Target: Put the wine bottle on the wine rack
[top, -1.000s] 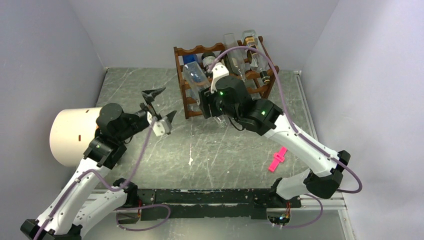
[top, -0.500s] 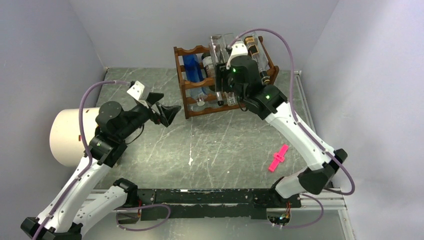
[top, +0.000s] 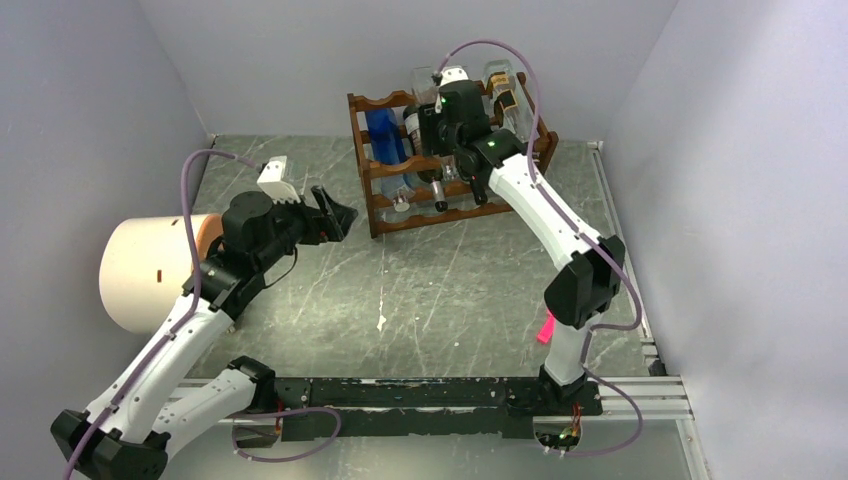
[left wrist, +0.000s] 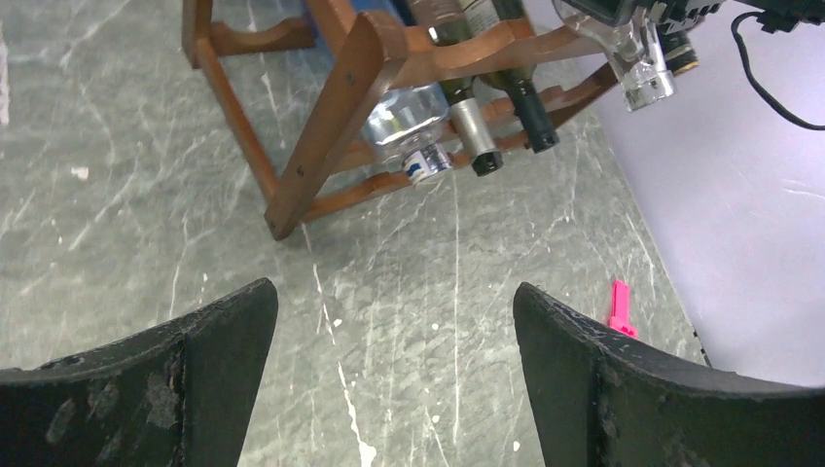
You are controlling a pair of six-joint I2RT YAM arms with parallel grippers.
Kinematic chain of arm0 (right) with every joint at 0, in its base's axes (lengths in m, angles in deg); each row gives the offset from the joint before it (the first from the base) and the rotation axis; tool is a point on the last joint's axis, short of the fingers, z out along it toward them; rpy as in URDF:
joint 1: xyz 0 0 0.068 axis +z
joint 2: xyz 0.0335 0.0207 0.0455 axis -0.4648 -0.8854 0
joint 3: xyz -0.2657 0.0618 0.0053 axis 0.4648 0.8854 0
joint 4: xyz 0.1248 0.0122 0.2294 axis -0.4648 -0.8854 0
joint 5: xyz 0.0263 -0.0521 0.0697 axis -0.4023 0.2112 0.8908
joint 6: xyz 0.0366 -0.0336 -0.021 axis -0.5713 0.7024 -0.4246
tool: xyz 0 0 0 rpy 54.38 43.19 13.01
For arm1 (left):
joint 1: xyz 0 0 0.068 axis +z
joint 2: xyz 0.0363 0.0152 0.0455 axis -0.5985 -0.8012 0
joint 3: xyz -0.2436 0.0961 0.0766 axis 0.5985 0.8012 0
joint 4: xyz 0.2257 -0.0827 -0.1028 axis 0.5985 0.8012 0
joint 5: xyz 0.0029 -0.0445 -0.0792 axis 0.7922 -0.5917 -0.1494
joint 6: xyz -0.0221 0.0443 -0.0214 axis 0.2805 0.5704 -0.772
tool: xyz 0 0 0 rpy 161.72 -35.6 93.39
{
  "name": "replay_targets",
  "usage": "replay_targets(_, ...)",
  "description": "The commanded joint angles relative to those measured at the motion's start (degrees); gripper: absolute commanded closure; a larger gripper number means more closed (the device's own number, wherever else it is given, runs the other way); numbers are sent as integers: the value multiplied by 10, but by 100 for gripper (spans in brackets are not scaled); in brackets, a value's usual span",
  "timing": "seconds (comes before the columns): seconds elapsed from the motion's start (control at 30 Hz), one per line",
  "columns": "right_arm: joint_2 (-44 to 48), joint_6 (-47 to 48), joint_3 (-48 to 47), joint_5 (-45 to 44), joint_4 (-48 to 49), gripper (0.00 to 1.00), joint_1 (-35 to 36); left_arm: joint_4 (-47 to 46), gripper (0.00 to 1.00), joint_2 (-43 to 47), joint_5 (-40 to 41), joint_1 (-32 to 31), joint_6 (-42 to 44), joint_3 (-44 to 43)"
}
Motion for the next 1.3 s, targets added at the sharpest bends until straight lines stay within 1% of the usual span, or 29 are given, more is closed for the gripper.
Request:
replay_targets(0.0, -19, 16, -61, 24, 43, 100, -15, 51, 6, 1, 43, 0, -55, -27)
replay_targets(0.07, -33, 18, -71, 29, 43, 100, -20, 42, 6, 7, 23, 0, -31, -20)
replay_targets(0.17, -53, 21, -84, 44, 37, 100, -26, 0, 6, 22, -34, 0, 26, 9)
replay_targets(0.27, -71, 25, -95, 51, 35, 100, -30, -17, 6, 30, -59, 0, 29, 21)
replay_targets(0.47, -103, 22, -112, 68, 37, 100, -36, 4, 6, 12, -85, 0, 40, 3)
replay_targets(0.67, -134, 25, -120, 64, 33, 82, -37, 1, 6, 3, -106, 0, 43, 4)
replay_targets(0.83, -142, 21, -113, 70, 29, 72, -37, -10, 6, 5, -125, 0, 52, 2)
replay_targets(0.9, -140, 18, -107, 71, 32, 63, -37, -9, 6, 2, -124, 0, 52, -3)
replay_targets(0.93, -138, 17, -104, 71, 33, 56, -37, -8, 6, 0, -125, 0, 54, -5)
replay_targets(1.03, -128, 14, -98, 71, 35, 39, -37, 4, 5, -7, -124, 0, 55, -16)
replay_targets(1.1, -117, 12, -88, 71, 43, 24, -37, 8, 6, -8, -123, 0, 56, -20)
replay_targets(1.17, -112, 13, -82, 70, 46, 15, -37, 11, 6, -9, -117, 0, 55, -22)
replay_targets(1.27, -76, 14, -74, 71, 54, 8, -37, 14, 6, -10, -120, 0, 55, -28)
